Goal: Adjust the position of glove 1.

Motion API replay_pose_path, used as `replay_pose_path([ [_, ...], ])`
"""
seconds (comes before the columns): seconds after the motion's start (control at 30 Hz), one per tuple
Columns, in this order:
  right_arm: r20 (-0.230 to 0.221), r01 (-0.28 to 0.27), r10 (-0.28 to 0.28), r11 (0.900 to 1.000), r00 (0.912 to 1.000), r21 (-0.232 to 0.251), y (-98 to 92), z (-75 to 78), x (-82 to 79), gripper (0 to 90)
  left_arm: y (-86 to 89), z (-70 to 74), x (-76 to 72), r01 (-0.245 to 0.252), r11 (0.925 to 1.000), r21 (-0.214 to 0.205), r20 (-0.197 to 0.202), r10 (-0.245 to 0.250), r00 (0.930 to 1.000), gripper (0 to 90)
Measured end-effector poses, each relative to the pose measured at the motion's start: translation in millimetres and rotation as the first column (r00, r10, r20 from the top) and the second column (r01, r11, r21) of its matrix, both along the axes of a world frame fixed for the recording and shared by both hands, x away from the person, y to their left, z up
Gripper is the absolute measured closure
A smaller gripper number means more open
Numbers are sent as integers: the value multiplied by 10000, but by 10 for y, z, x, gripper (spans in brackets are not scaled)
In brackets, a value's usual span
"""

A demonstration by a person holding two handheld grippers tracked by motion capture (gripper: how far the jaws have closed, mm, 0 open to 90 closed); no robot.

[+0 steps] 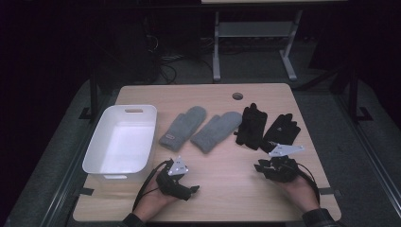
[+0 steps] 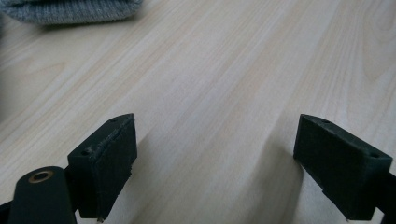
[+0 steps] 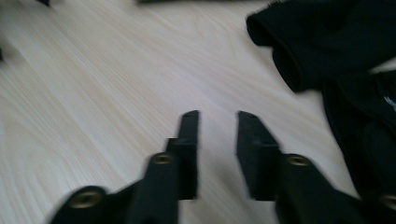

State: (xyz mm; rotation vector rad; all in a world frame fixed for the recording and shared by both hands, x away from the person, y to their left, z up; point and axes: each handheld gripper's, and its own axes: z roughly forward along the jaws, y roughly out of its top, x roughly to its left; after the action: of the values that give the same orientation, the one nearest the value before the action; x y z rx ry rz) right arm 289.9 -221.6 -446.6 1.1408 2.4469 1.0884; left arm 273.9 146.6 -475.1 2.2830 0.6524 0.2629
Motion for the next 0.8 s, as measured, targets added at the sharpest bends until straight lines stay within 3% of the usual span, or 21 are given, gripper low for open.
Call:
replay_pose_path([
  [0.13,12,-427,427,9990,9991,91,140,67,124,899,37,4,-13,48,10000,46,-11,-48,10000,126],
  [0.33,88,-1073,1071,9939,9942,250,430,157,330,900,124,5,-27,103,9999,37,-12,-103,9999,124],
  [0.47,205,-1243,1238,9919,9921,259,601,216,466,900,142,-17,-32,172,9997,-169,80,-171,9998,122],
  [0.7,230,-1449,1440,9882,9893,487,858,290,688,900,149,-14,-26,232,9997,-63,136,-231,9996,123],
  [0.8,273,-1661,1647,9842,9860,613,1053,302,822,900,148,-18,-27,218,9997,-95,119,-217,9997,123],
])
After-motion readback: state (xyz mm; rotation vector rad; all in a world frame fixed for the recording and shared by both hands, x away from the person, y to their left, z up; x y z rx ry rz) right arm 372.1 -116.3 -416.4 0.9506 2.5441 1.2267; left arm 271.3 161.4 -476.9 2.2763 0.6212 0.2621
